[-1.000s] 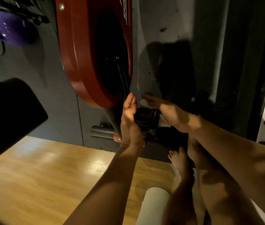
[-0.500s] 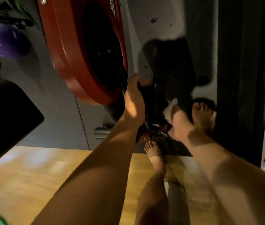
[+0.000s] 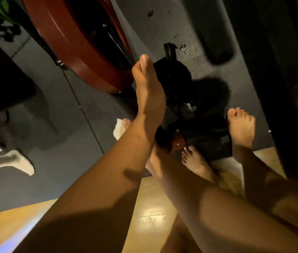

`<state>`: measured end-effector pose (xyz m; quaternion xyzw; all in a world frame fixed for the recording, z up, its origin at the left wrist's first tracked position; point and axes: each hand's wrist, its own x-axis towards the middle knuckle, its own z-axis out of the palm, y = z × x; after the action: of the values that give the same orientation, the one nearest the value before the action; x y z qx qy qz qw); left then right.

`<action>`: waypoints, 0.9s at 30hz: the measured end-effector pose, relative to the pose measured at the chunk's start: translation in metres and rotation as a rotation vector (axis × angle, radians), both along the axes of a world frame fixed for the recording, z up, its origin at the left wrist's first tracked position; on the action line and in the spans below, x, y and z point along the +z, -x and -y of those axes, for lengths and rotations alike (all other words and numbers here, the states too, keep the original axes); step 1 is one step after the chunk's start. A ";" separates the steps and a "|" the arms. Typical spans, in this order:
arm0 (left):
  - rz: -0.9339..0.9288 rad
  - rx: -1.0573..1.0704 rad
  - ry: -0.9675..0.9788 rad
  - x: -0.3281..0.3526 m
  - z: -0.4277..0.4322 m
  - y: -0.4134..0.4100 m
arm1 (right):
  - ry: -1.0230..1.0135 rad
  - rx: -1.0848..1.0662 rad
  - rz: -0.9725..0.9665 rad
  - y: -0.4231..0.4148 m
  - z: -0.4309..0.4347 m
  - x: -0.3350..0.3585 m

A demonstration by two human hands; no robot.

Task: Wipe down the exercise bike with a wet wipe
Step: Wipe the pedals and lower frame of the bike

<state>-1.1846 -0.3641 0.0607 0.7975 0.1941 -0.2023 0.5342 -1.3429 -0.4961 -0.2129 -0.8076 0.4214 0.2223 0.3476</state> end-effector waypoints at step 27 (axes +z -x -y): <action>-0.210 0.119 -0.256 -0.002 -0.053 0.091 | -1.106 -0.702 0.091 -0.055 -0.080 0.262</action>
<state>-1.2759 -0.3109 0.0588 0.8207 0.3198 -0.2262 0.4160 -1.2879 -0.4158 0.0486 -0.3328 0.4683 0.2450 0.7810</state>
